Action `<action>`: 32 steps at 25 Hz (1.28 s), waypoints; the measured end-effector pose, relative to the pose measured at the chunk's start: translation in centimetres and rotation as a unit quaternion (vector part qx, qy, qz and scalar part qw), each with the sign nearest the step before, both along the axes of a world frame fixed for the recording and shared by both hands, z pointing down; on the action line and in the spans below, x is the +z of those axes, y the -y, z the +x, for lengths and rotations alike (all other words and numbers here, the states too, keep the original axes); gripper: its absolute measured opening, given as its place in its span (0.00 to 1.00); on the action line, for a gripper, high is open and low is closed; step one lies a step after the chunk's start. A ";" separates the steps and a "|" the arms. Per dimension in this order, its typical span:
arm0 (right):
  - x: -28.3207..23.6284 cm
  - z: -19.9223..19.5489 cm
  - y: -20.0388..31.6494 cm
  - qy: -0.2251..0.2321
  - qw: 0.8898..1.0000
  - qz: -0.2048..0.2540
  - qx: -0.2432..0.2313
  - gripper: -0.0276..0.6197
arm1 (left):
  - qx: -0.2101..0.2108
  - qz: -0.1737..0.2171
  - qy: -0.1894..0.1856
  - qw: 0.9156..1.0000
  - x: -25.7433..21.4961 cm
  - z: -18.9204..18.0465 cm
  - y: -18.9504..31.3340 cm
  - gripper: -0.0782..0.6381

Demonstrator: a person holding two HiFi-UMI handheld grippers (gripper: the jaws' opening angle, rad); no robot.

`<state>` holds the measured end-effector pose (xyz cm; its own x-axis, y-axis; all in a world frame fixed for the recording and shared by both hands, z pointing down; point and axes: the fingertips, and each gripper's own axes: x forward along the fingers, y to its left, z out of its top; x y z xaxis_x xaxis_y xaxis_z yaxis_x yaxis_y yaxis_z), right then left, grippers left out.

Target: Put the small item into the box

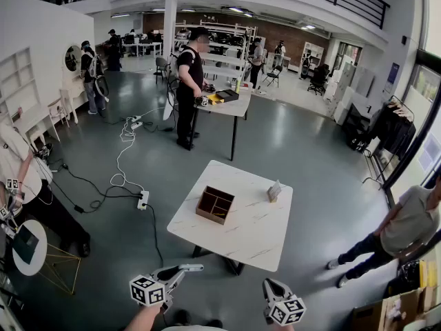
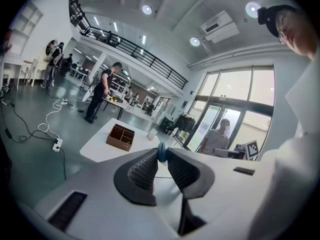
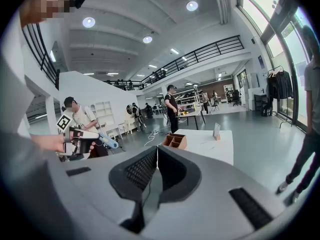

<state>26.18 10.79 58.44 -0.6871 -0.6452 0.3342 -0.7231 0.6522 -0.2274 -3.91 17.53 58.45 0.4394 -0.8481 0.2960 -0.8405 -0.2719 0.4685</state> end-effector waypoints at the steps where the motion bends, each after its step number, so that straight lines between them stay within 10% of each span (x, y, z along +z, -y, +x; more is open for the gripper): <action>1: -0.2 -0.2 0.1 0.002 1.000 0.001 0.000 0.09 | 0.001 0.000 -0.001 1.000 -0.1 -0.1 0.1 0.21; 32: 0.1 -3.7 -0.7 0.005 1.000 -0.011 0.029 0.09 | 0.035 -0.009 -0.012 0.999 0.9 -3.1 0.4 0.21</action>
